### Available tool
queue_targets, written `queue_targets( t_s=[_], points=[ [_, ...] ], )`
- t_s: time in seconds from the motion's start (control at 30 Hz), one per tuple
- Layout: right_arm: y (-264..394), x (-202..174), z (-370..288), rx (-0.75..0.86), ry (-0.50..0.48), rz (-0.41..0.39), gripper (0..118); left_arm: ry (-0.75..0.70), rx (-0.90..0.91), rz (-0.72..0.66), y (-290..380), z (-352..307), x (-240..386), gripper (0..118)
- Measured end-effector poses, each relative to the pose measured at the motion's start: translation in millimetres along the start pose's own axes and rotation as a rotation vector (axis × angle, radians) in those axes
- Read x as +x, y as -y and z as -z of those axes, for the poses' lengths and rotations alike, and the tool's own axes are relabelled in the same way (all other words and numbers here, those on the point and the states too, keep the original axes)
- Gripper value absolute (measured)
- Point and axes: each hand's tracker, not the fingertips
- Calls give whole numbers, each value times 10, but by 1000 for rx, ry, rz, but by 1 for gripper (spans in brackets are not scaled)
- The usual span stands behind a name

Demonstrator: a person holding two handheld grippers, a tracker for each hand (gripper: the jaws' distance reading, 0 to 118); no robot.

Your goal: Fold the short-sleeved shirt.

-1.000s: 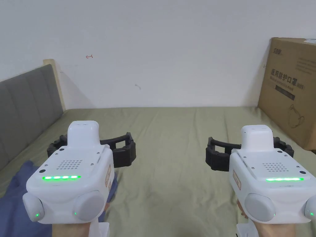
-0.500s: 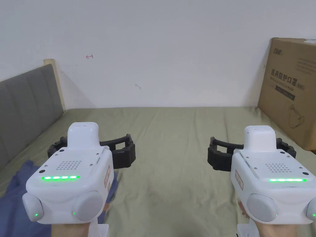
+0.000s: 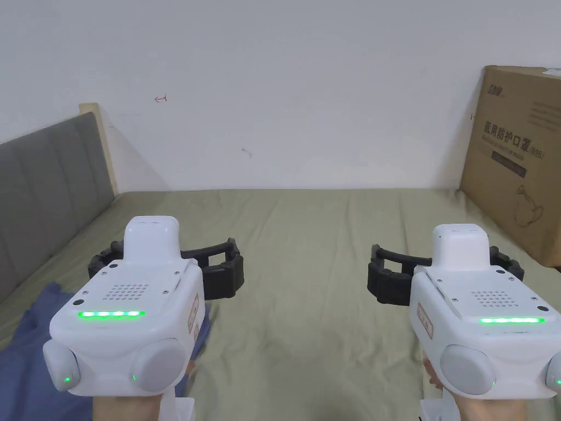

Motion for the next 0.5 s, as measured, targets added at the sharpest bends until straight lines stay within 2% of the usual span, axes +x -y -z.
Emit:
queue_targets(
  t_s=[0.1,0.13,0.17,0.2,0.23,0.27,0.3,0.37,0.4,0.43,0.5],
  points=[
    [3,9,1,-2,-5,2,118,5,1,-9,-1,-5,-10,109],
    [3,8,1,-4,-5,0,117,3,0,-10,-3,-4,-12,104],
    [4,8,0,-5,-3,-2,117,-2,1,-10,-5,-4,-13,94],
    [4,8,-1,-8,-8,-3,111,-1,-3,-11,-7,-6,-14,75],
    [5,6,-3,-8,-16,-4,70,-1,-5,-13,-9,-9,-15,30],
    [7,0,-7,-9,-20,-8,12,-1,-1,-14,-8,-16,-17,0],
    [6,-15,-31,-11,-26,-13,0,-5,4,-16,-10,-39,-19,0],
    [17,-81,-35,3,0,-46,0,-49,21,-23,4,-19,-22,0],
    [43,-101,-9,-11,79,-67,0,-44,22,-31,13,-21,-30,0],
    [69,-93,9,17,24,-29,0,-26,15,-49,14,-20,-69,0],
    [79,-51,26,-1,1,43,0,30,-16,-62,22,-23,-106,0]
  ],
)
